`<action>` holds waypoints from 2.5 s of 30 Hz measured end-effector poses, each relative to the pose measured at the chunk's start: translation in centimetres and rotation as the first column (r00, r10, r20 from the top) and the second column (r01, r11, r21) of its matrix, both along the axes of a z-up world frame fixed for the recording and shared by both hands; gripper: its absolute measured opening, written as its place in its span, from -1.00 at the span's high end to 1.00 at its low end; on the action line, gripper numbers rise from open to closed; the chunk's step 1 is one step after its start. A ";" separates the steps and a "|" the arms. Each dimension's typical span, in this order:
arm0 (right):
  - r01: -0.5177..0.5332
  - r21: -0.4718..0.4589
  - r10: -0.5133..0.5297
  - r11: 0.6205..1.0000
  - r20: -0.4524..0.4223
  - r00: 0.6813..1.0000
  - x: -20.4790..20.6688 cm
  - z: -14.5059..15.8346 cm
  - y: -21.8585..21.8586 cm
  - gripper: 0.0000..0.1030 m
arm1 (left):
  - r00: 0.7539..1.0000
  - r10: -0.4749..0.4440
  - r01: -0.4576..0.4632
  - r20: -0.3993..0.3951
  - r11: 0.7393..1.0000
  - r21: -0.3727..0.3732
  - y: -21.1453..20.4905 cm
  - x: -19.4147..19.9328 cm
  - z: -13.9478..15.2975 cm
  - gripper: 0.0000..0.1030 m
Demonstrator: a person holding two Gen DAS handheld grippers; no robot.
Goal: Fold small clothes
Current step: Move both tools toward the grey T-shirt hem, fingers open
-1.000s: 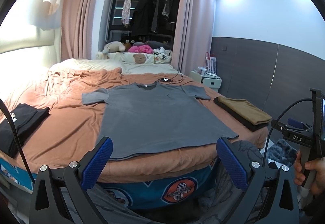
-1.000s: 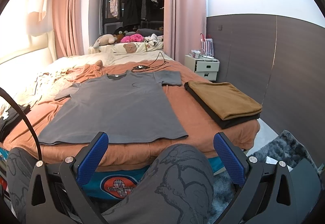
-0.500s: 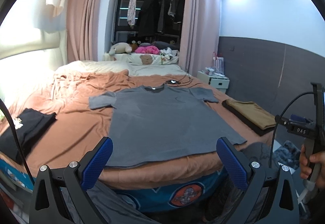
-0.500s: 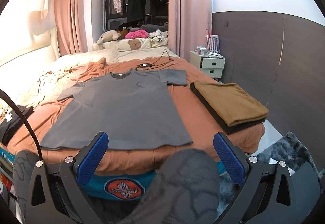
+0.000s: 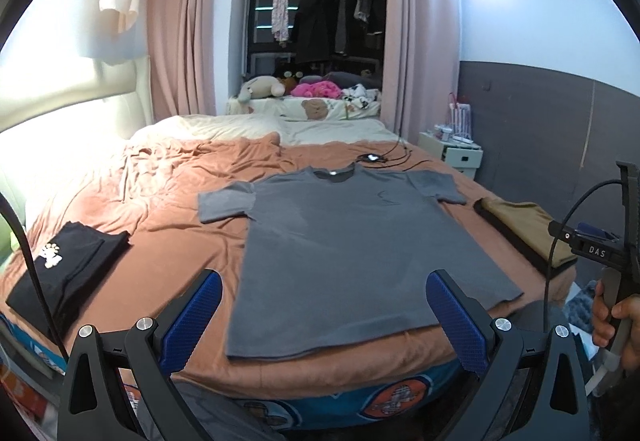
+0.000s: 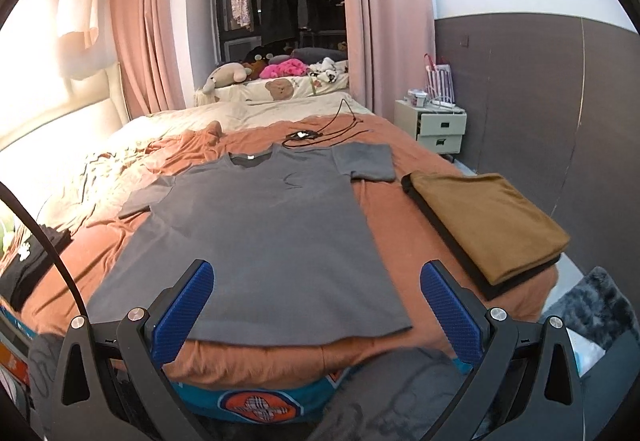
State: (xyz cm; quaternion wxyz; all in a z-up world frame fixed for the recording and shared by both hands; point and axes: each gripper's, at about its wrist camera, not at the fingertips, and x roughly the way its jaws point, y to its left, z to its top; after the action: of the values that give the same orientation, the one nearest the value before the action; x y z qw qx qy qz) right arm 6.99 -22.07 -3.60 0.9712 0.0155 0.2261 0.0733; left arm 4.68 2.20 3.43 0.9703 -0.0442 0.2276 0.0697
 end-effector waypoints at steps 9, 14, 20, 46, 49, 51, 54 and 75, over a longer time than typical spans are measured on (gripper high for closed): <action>0.008 -0.006 -0.008 1.000 -0.031 0.999 4.7 0.5 0.7 -1.00 | 0.996 0.076 -0.077 -0.038 0.996 -0.046 4.2 3.9 -0.3 -0.99; 0.004 -0.009 -0.004 1.000 -0.041 0.999 7.1 0.7 1.8 -1.00 | 0.991 0.110 -0.114 -0.071 0.992 -0.057 6.2 5.9 -0.3 -0.99; 0.004 -0.021 -0.005 1.000 -0.054 0.999 10.1 0.7 3.3 -1.00 | 0.981 0.165 -0.175 -0.103 0.980 -0.094 9.4 8.6 -0.3 -0.99; -0.222 -0.029 0.217 0.975 -0.125 0.968 24.1 0.9 9.2 -1.00 | 0.938 0.287 -0.319 -0.193 0.933 -0.166 24.5 19.2 -1.2 -0.76; -0.288 0.009 0.286 0.958 -0.139 0.948 25.9 0.6 10.1 -1.00 | 0.928 0.304 -0.344 -0.214 0.921 -0.185 26.5 20.9 -1.9 -0.68; -0.315 0.044 0.317 0.948 -0.161 0.934 27.3 0.2 10.4 -1.00 | 0.927 0.299 -0.345 -0.227 0.917 -0.200 27.7 22.2 -2.4 -0.63; -0.334 0.035 0.334 0.942 -0.188 0.923 29.2 -0.3 11.1 -1.00 | 0.923 0.289 -0.344 -0.255 0.916 -0.205 29.3 24.6 -3.2 -0.54; -0.406 -0.003 0.390 0.914 -0.270 0.880 40.9 -3.0 21.8 -0.35 | 0.883 0.194 -0.346 -0.426 0.884 -0.313 36.9 39.3 -10.8 0.09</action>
State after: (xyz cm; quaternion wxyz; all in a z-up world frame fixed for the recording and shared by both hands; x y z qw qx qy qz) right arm 47.94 -0.32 -6.57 0.8965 -0.0506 0.3538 0.2619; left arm 43.94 39.13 -7.36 0.8596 -0.2490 0.4131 0.1687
